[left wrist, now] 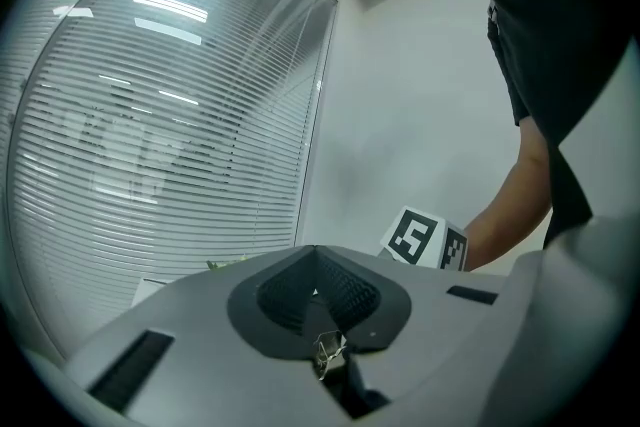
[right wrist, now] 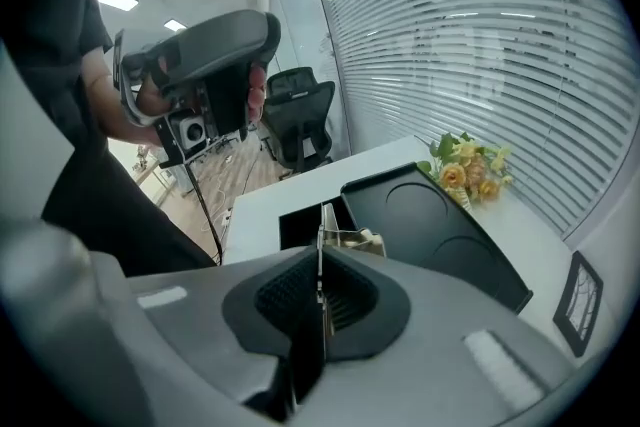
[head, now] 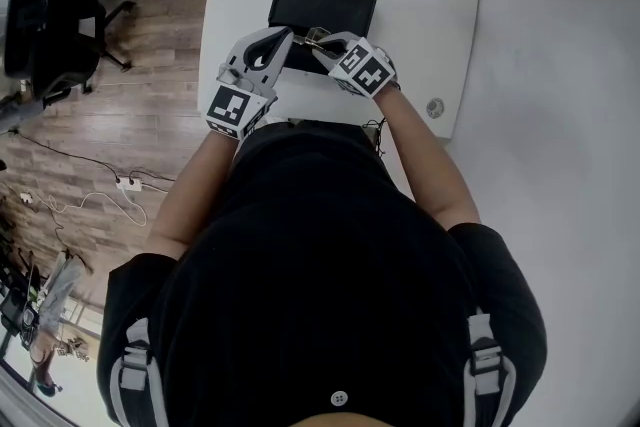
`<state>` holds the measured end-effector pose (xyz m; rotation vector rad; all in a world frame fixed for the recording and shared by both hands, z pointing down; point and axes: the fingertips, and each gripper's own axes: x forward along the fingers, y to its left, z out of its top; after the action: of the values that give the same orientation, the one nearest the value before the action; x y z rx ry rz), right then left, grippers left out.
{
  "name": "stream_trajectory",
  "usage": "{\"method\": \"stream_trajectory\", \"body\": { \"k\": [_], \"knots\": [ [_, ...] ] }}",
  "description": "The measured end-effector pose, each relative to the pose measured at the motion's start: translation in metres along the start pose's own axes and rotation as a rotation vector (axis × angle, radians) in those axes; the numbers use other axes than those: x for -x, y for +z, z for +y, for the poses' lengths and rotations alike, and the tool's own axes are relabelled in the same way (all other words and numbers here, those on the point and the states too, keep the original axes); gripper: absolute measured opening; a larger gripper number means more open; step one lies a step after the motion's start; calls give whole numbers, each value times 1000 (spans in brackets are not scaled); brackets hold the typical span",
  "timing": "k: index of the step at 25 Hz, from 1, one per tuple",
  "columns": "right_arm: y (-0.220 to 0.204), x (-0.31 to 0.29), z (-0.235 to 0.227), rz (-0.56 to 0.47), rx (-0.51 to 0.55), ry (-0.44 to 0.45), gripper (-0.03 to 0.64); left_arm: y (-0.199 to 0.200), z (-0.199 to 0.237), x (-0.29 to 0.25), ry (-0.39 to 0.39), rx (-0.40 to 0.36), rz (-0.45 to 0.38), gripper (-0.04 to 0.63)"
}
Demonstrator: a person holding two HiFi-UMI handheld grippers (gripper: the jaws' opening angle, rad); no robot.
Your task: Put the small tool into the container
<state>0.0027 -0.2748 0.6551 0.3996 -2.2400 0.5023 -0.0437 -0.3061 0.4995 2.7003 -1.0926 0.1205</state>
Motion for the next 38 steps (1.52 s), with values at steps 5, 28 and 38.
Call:
{"method": "stream_trajectory", "body": {
  "k": [5,28,38],
  "knots": [
    [-9,-10,4,60,23,20,20,-2,0,-1,-3,-6,1,8],
    [-46,-52,5,219,29,46,32,-4,-5,1,-2,-15,13,8],
    [-46,-53,-10,239,76,-11,57,-1,-8,-2,4,-25,11,8]
  ]
}}
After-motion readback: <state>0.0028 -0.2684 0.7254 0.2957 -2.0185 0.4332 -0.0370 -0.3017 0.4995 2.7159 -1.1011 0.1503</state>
